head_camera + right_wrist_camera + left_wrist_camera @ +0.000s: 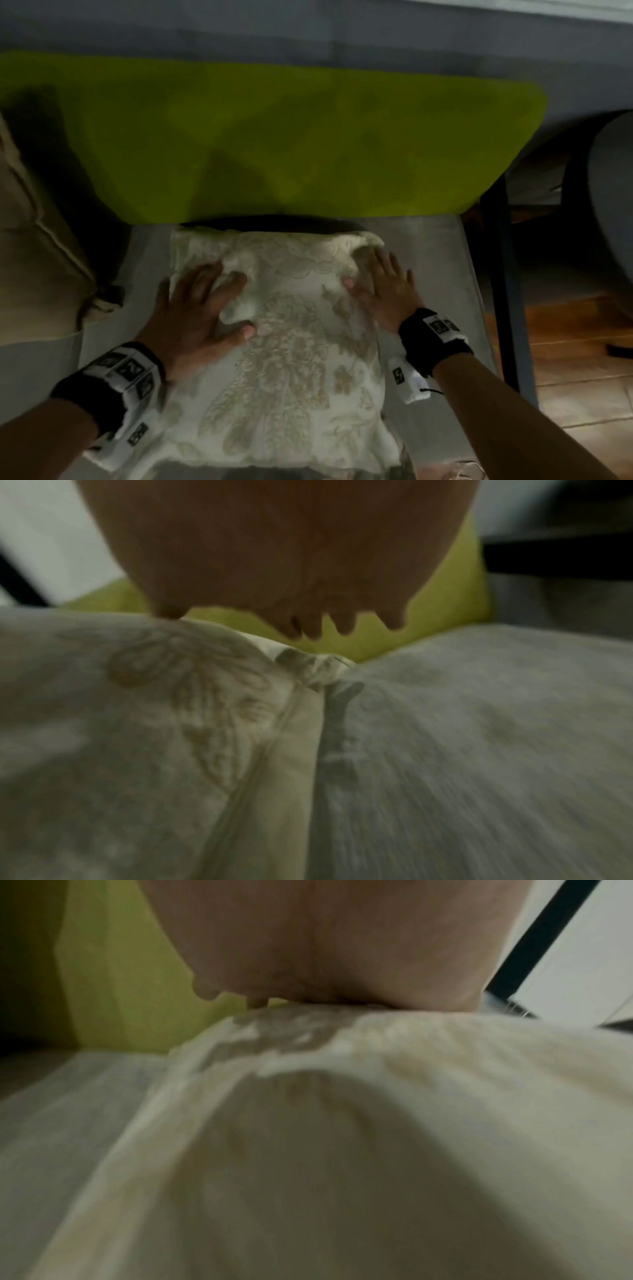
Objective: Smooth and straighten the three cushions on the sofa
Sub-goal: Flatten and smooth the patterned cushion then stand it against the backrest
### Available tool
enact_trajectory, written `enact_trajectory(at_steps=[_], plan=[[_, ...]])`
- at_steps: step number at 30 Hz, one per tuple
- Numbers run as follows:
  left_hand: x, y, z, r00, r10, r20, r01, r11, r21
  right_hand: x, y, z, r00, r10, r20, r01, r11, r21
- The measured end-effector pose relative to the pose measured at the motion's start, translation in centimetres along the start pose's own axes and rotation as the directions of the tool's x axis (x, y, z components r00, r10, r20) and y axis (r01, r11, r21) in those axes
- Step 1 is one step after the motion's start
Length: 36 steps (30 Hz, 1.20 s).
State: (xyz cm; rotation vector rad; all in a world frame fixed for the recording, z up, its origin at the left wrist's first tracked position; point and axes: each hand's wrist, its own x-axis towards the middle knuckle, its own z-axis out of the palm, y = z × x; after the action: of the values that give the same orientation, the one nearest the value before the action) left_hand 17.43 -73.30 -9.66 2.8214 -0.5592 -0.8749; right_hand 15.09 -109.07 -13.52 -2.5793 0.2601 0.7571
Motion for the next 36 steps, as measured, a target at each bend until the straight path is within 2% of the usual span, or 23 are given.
enact_trajectory(at_steps=[1, 3, 5, 6, 8, 10, 12, 14, 17, 19, 20, 21, 23, 24, 25, 27, 28, 29, 32, 33, 36], plan=[[0.1, 0.1, -1.6, 0.996, 0.053, -0.069, -0.05, 0.998, 0.034, -0.6, -0.9, -0.6, 0.991, -0.077, -0.106, 0.075, 0.997, -0.019], [1.1, 0.3, -3.6, 0.964, 0.199, -0.174, -0.186, 0.978, 0.09, -1.2, -4.0, -1.1, 0.913, -0.339, -0.228, 0.318, 0.94, -0.126], [2.5, 0.8, -3.8, 0.943, 0.282, -0.176, -0.269, 0.958, 0.097, -0.7, -6.6, -0.4, 0.823, -0.542, -0.171, 0.5, 0.833, -0.236], [3.3, 0.8, -3.1, 0.953, 0.259, -0.155, -0.252, 0.966, 0.065, -0.1, -7.2, 0.1, 0.826, -0.556, -0.092, 0.519, 0.814, -0.261], [4.3, -0.2, -0.4, 0.992, 0.106, -0.068, -0.107, 0.994, -0.013, 1.2, -6.7, 1.1, 0.888, -0.455, 0.065, 0.454, 0.846, -0.278], [4.2, -1.6, 1.7, 1.0, -0.004, -0.011, 0.003, 0.998, -0.056, 2.1, -4.7, 2.0, 0.925, -0.36, 0.12, 0.379, 0.88, -0.285], [4.1, -2.8, 2.7, 0.999, -0.047, 0.004, 0.047, 0.994, -0.098, 2.6, -3.3, 2.2, 0.946, -0.281, 0.16, 0.316, 0.906, -0.28], [4.0, -3.1, 2.5, 0.989, -0.125, 0.075, 0.135, 0.981, -0.137, 2.7, -2.5, 2.0, 0.963, -0.188, 0.193, 0.236, 0.934, -0.268], [5.0, -4.5, 2.1, 0.953, -0.245, 0.18, 0.289, 0.913, -0.288, 3.3, -2.0, 0.9, 0.967, -0.054, 0.247, 0.115, 0.965, -0.238], [5.8, -6.6, 1.7, 0.93, -0.282, 0.237, 0.364, 0.802, -0.474, 3.3, -1.9, -0.3, 0.972, 0.016, 0.236, 0.027, 0.984, -0.174], [5.9, -7.4, 1.1, 0.927, -0.303, 0.222, 0.375, 0.766, -0.522, 3.3, -1.5, -0.7, 0.98, 0.053, 0.194, -0.039, 0.997, -0.072], [6.2, -8.7, 1.0, 0.922, -0.341, 0.186, 0.386, 0.748, -0.54, 3.3, -1.2, -1.3, 0.991, 0.094, 0.096, -0.103, 0.991, 0.088], [7.0, -10.8, 0.6, 0.889, -0.453, 0.07, 0.401, 0.693, -0.599, 3.8, 0.2, -2.0, 0.968, 0.22, -0.122, -0.161, 0.915, 0.37], [7.1, -11.0, -0.2, 0.873, -0.484, 0.066, 0.414, 0.66, -0.627, 4.1, 0.6, -2.4, 0.957, 0.258, -0.13, -0.174, 0.875, 0.452], [7.4, -11.0, -0.8, 0.855, -0.511, 0.086, 0.403, 0.55, -0.732, 4.2, 0.9, -2.6, 0.958, 0.281, -0.063, -0.2, 0.807, 0.556], [8.1, -10.3, -1.9, 0.842, -0.521, 0.141, 0.361, 0.349, -0.865, 4.5, 1.0, -2.8, 0.955, 0.28, 0.099, -0.257, 0.613, 0.747], [8.5, -9.9, -2.4, 0.844, -0.516, 0.142, 0.359, 0.349, -0.866, 4.6, 0.8, -3.0, 0.957, 0.26, 0.128, -0.257, 0.558, 0.789], [8.9, -9.7, -2.6, 0.846, -0.511, 0.153, 0.36, 0.335, -0.871, 4.8, 0.7, -3.3, 0.959, 0.256, 0.118, -0.244, 0.547, 0.801], [9.2, -9.6, -3.0, 0.856, -0.51, 0.082, 0.36, 0.475, -0.803, 5.6, 0.8, -3.6, 0.949, 0.309, 0.067, -0.222, 0.502, 0.836], [9.3, -9.7, -2.8, 0.857, -0.51, 0.078, 0.354, 0.471, -0.808, 5.8, 0.9, -3.7, 0.942, 0.325, 0.077, -0.236, 0.484, 0.843], [9.4, -9.6, -2.7, 0.86, -0.501, 0.102, 0.284, 0.303, -0.91, 6.3, 1.4, -4.0, 0.928, 0.346, 0.138, -0.288, 0.429, 0.856]])
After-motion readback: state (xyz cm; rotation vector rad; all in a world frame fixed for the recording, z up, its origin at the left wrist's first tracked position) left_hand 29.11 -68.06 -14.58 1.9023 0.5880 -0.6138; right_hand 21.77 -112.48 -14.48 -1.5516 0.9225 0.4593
